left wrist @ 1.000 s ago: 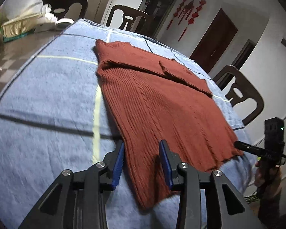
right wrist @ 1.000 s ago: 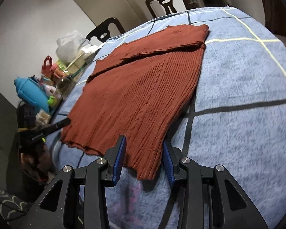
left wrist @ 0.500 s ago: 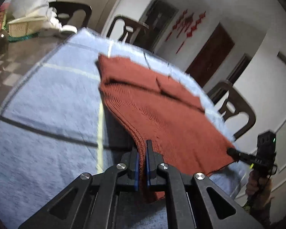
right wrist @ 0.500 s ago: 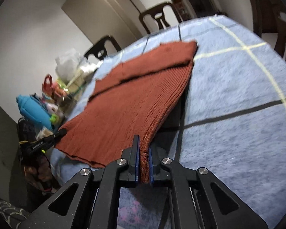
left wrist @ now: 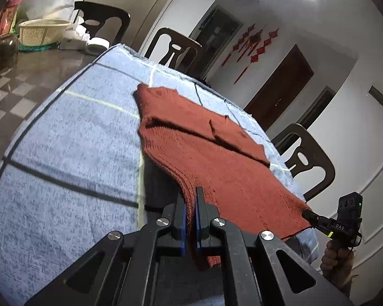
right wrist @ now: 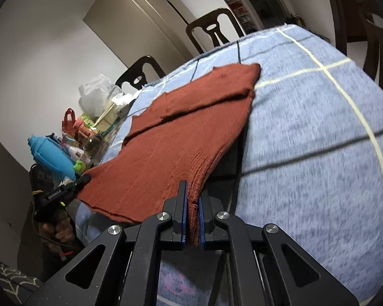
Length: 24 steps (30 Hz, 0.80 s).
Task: Fold small clothes
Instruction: 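Grasp the hem with the left tool while the right tool grasps the hem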
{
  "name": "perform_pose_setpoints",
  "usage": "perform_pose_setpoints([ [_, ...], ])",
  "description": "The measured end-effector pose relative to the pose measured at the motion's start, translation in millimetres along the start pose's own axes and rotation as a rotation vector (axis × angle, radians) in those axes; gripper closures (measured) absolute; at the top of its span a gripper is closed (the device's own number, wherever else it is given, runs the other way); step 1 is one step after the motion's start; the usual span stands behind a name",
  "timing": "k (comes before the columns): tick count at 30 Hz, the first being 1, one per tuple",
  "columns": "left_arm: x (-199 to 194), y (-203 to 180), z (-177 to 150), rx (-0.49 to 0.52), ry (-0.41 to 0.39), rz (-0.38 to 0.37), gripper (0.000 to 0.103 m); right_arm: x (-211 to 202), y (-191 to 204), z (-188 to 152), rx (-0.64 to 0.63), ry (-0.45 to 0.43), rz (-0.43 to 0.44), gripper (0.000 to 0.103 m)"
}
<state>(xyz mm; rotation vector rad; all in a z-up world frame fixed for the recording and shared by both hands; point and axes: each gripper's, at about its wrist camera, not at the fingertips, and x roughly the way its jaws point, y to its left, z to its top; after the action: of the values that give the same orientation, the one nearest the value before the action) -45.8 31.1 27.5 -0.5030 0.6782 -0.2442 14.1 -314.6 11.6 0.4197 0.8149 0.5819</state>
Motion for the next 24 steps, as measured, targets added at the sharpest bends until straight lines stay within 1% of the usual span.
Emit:
perform_pose_setpoints([
  [5,3,-6,27,0.018,-0.019,-0.001,0.096,4,9,34,-0.025,-0.023,0.023,0.096],
  [11,26,-7,76,0.018,-0.015,0.013,0.096,26,8,90,-0.025,-0.03,0.015,0.096],
  [16,67,-1,123,0.033,0.013,0.033,0.096,61,-10,139,0.024,-0.004,0.004,0.096],
  [18,90,7,140,0.012,0.035,0.044,0.096,78,-18,152,0.051,0.016,-0.002,0.096],
  [21,123,22,154,-0.018,0.074,0.071,0.096,109,-34,166,0.089,0.07,-0.021,0.096],
  [24,155,38,158,-0.052,0.118,0.101,0.096,140,-53,175,0.132,0.129,-0.025,0.095],
])
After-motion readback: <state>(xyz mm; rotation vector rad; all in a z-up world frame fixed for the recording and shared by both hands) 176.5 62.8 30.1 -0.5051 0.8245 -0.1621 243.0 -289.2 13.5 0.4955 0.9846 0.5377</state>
